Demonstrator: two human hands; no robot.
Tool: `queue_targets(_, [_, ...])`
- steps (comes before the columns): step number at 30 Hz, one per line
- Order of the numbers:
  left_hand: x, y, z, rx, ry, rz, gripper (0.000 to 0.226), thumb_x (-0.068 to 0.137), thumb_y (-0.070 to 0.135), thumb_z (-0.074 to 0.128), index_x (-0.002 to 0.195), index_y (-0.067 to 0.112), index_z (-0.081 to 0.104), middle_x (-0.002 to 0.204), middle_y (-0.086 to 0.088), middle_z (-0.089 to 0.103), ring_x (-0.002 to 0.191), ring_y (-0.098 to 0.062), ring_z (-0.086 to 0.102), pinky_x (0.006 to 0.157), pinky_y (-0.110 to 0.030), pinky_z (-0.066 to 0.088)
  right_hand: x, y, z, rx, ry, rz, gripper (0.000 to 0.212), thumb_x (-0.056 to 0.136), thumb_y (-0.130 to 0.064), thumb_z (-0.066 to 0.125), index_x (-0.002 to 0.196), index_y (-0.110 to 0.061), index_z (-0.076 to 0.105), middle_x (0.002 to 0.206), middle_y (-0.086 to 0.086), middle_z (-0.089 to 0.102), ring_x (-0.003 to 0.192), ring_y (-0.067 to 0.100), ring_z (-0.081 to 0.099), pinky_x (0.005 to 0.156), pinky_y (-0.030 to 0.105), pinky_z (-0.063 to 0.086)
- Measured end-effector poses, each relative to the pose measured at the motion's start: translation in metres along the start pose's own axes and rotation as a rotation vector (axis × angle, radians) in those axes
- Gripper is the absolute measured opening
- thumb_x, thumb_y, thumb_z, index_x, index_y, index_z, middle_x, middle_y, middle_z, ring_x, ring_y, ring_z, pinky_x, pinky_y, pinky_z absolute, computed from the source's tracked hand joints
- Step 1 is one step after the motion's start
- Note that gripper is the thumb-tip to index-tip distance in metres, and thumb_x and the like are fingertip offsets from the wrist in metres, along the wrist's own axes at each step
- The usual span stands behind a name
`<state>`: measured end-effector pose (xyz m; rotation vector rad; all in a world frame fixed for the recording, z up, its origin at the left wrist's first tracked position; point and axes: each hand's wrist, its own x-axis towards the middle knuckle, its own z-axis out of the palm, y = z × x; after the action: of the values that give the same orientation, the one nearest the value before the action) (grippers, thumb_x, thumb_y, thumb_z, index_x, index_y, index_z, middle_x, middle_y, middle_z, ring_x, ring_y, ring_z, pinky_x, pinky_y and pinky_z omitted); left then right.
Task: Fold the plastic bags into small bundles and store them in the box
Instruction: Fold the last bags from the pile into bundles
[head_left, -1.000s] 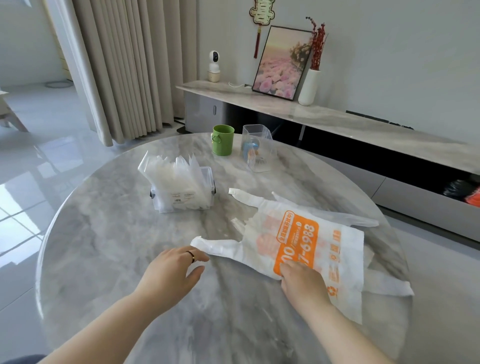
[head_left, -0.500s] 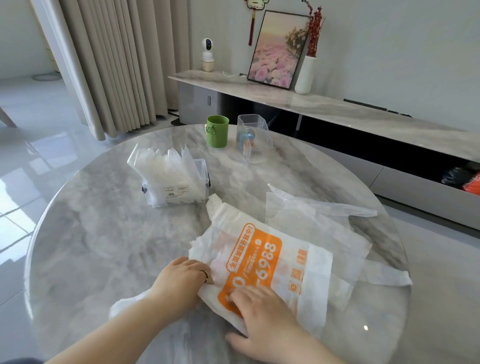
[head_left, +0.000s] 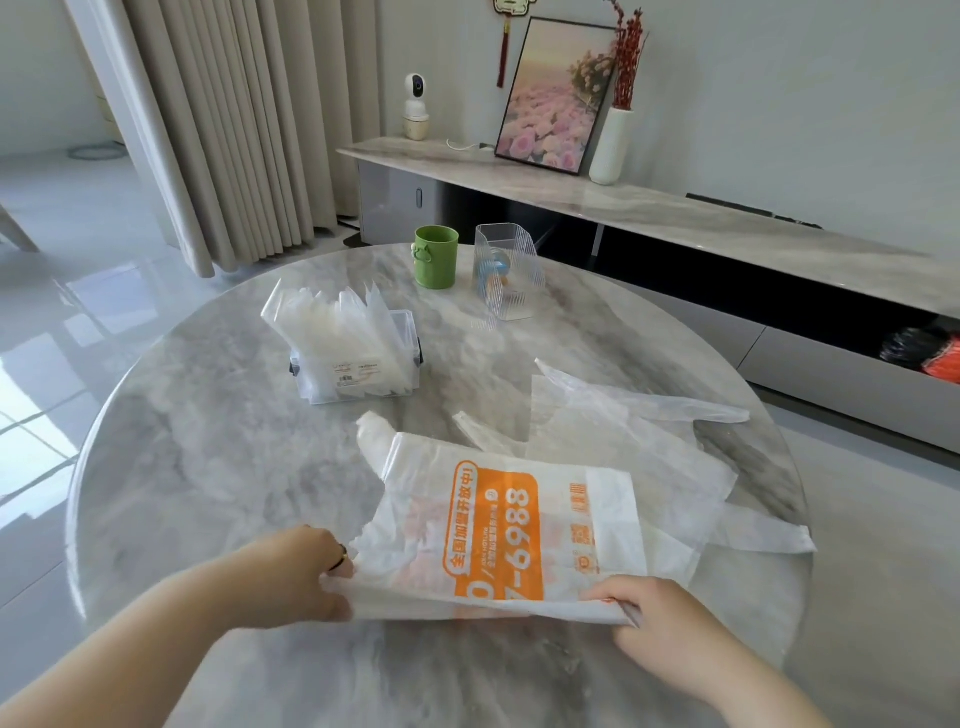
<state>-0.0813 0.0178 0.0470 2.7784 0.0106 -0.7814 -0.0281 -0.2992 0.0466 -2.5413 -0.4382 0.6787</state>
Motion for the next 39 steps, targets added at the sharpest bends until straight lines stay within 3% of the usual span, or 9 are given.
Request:
queue_targets(6, [-0.018,-0.018,-0.009,-0.184,-0.041,-0.049,0.031,0.084,0.028,0.062,0.061,0.026,0.042,0.066,0.012,0.042,0.062,-0.003,0.039,0.058,-0.014,0.031,-0.010,-0.003,-0.003,0.137,-0.018,0.047,0.035,0.087,-0.009,0.053,0.068,-0.038,0.061,0.067,-0.019,0.064,0.067,-0.009,0.054,0.058,0.003,0.038])
queue_targets(15, [-0.016,-0.016,-0.018,-0.115,0.442,-0.199,0.016,0.093,0.029,0.047,0.077,0.030,0.049,0.093,0.002,0.062,0.091,-0.018,0.058,0.073,-0.024,0.043,0.002,-0.011,0.008,0.060,0.066,0.032,0.020,0.093,-0.016,0.048,0.085,-0.014,0.067,0.079,-0.006,0.064,0.066,0.005,0.049,0.056,0.015,0.034])
queue_targets(19, [-0.022,-0.035,-0.028,-0.394,0.252,-0.119,0.038,0.084,0.022,0.063,0.047,0.030,0.055,0.055,0.010,0.056,0.060,-0.006,0.052,0.055,-0.010,0.038,0.004,-0.009,0.004,0.176,0.096,0.068,0.032,0.091,-0.013,0.053,0.059,-0.019,0.052,0.060,-0.008,0.051,0.056,0.003,0.042,0.052,0.016,0.030])
queue_targets(23, [-0.027,-0.048,-0.031,-0.474,0.108,-0.194,0.041,0.084,0.026,0.064,0.045,0.020,0.052,0.039,0.012,0.051,0.041,0.002,0.045,0.047,-0.007,0.034,0.009,-0.007,0.005,0.264,0.049,0.128,0.029,0.092,-0.011,0.050,0.069,-0.027,0.058,0.057,-0.015,0.061,0.060,-0.003,0.052,0.059,0.009,0.040])
queue_targets(28, [-0.016,-0.051,-0.028,-0.658,0.410,-0.226,0.034,0.085,0.017,0.064,0.053,0.018,0.053,0.051,0.006,0.051,0.056,-0.016,0.045,0.054,-0.024,0.033,0.028,-0.013,0.017,0.114,0.154,0.185,0.030,0.096,-0.022,0.042,0.067,-0.017,0.043,0.065,-0.003,0.049,0.060,0.011,0.044,0.056,0.023,0.034])
queue_targets(30, [-0.009,-0.043,-0.028,-0.610,0.594,-0.272,0.008,0.086,0.021,0.062,0.080,0.018,0.066,0.088,-0.003,0.067,0.085,-0.022,0.058,0.074,-0.028,0.041,0.032,-0.020,0.021,-0.010,0.202,0.189,0.036,0.098,-0.023,0.036,0.063,-0.018,0.031,0.062,-0.006,0.040,0.062,0.014,0.041,0.051,0.021,0.027])
queue_targets(33, [0.006,-0.032,-0.017,-0.234,0.906,-0.287,0.029,0.089,0.027,0.055,0.115,0.017,0.063,0.126,-0.003,0.058,0.122,-0.024,0.047,0.108,-0.030,0.016,0.038,-0.025,0.025,-0.102,0.216,0.216,0.038,0.099,-0.026,0.030,0.062,-0.021,0.024,0.063,-0.009,0.036,0.077,0.019,0.043,0.059,0.028,0.031])
queue_targets(36, [0.013,-0.013,-0.007,-0.035,1.048,-0.015,0.043,0.081,0.039,0.043,0.107,0.014,0.065,0.113,-0.011,0.066,0.111,-0.022,0.049,0.110,-0.025,0.008,0.042,-0.026,0.027,-0.116,0.230,0.236,0.038,0.100,-0.028,0.027,0.062,-0.023,0.022,0.066,-0.008,0.038,0.080,0.019,0.043,0.067,0.026,0.032])
queue_targets(39, [0.013,0.009,0.003,-0.082,1.074,-0.024,0.034,0.082,0.039,0.047,0.095,0.013,0.065,0.097,-0.009,0.066,0.097,-0.027,0.056,0.092,-0.037,0.039,0.043,-0.025,0.028,-0.102,0.256,0.266,0.039,0.100,-0.028,0.026,0.062,-0.023,0.021,0.081,-0.002,0.047,0.081,0.019,0.042,0.068,0.026,0.032])
